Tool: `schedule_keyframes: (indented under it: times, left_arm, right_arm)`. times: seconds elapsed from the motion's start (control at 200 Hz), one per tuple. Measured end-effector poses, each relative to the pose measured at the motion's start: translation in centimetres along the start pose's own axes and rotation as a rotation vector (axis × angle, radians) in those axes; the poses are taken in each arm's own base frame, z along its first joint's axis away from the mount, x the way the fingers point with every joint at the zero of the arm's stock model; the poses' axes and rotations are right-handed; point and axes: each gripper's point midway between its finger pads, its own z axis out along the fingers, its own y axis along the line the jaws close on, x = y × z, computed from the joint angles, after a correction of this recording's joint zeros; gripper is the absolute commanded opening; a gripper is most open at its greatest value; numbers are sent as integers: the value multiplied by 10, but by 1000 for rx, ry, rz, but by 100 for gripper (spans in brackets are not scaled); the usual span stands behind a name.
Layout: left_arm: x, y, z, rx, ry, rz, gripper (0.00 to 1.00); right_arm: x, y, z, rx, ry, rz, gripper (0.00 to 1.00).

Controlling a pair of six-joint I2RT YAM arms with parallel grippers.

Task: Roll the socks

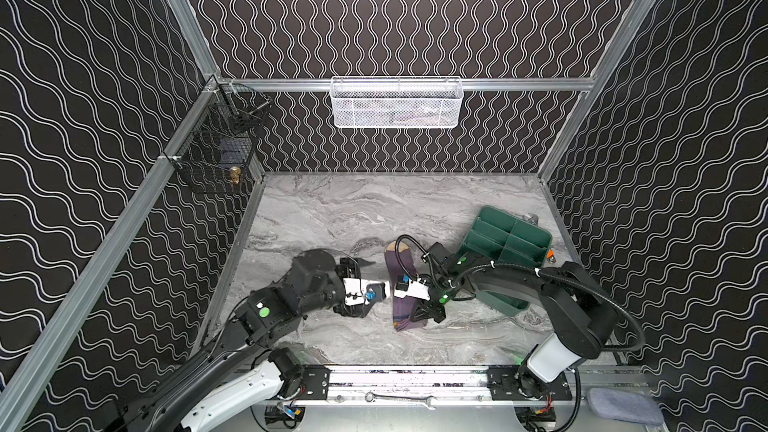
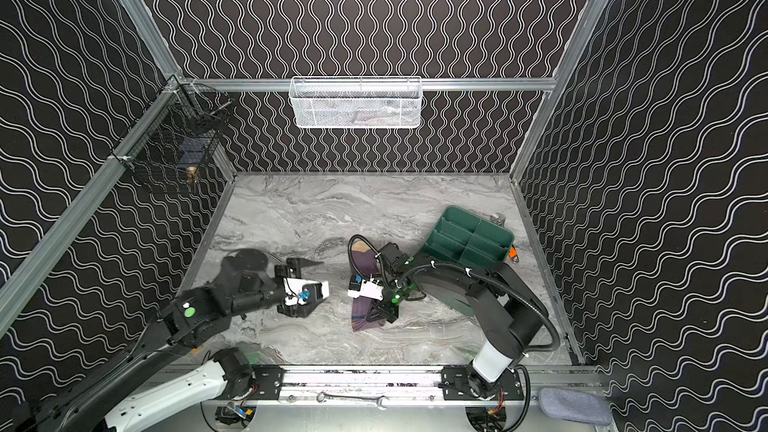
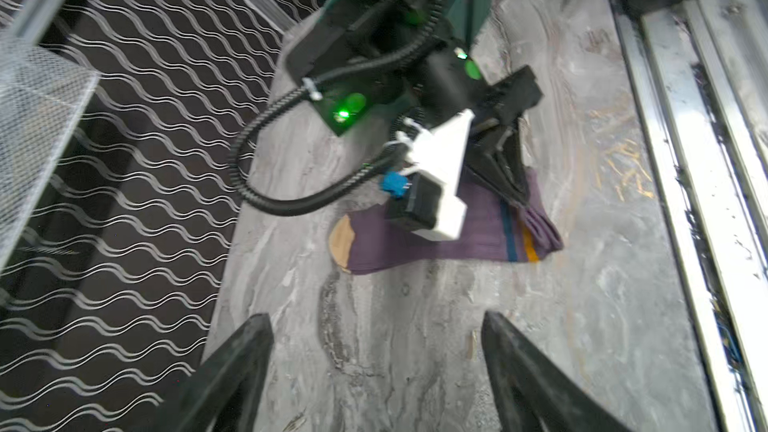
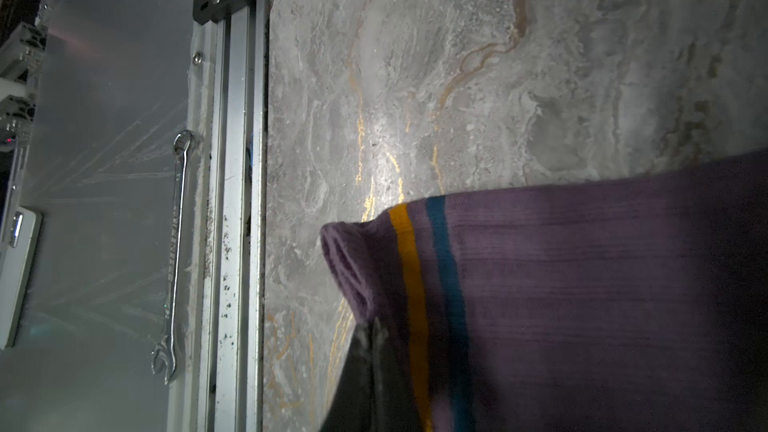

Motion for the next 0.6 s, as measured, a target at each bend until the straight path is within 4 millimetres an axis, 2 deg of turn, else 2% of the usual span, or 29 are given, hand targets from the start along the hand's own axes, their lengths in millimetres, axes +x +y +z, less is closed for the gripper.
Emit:
schedule_keyframes:
  times: [0.08, 0.165, 0.295, 0.445, 0.601]
  left_arm:
    - [6, -26, 21, 63, 31, 56, 83]
    - [13, -67, 44, 170, 70, 133, 86]
    - [25, -116, 65, 291, 122, 212, 89]
    - [34, -128, 84, 293, 162, 159, 90]
    - [39, -134, 103, 300, 201, 101, 85]
  right_arm:
    - [-1, -7, 3, -7, 8, 23, 0]
    - [-1, -13, 7, -13, 22, 42, 0]
    - [7, -15, 12, -20, 53, 69, 0]
    - [6, -17, 9, -6, 50, 66, 0]
    - [5, -15, 6, -2, 42, 55, 0]
